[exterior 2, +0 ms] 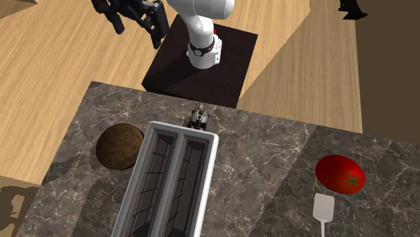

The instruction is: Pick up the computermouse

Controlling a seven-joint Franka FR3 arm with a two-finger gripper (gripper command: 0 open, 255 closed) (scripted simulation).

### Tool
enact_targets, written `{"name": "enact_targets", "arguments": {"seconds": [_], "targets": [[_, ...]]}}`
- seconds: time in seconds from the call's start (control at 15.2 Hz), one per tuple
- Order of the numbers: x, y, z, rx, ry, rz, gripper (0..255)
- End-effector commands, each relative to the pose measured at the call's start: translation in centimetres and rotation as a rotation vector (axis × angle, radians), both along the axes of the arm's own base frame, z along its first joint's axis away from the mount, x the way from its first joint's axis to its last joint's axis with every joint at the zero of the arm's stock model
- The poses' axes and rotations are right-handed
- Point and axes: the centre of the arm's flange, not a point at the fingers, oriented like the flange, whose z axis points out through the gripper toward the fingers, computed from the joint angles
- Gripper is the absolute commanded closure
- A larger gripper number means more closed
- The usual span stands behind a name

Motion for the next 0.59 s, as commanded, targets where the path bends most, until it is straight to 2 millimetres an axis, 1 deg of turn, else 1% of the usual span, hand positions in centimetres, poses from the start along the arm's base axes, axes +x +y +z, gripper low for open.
{"name": "enact_targets", "arguments": {"seconds": [0.0, 0.53], "targets": [[0.0, 0.0, 0.0, 0.000, 0.000, 0.000, 0], [3.4, 6.3, -8.4, -0.035, 0.036, 0.049, 0]]}}
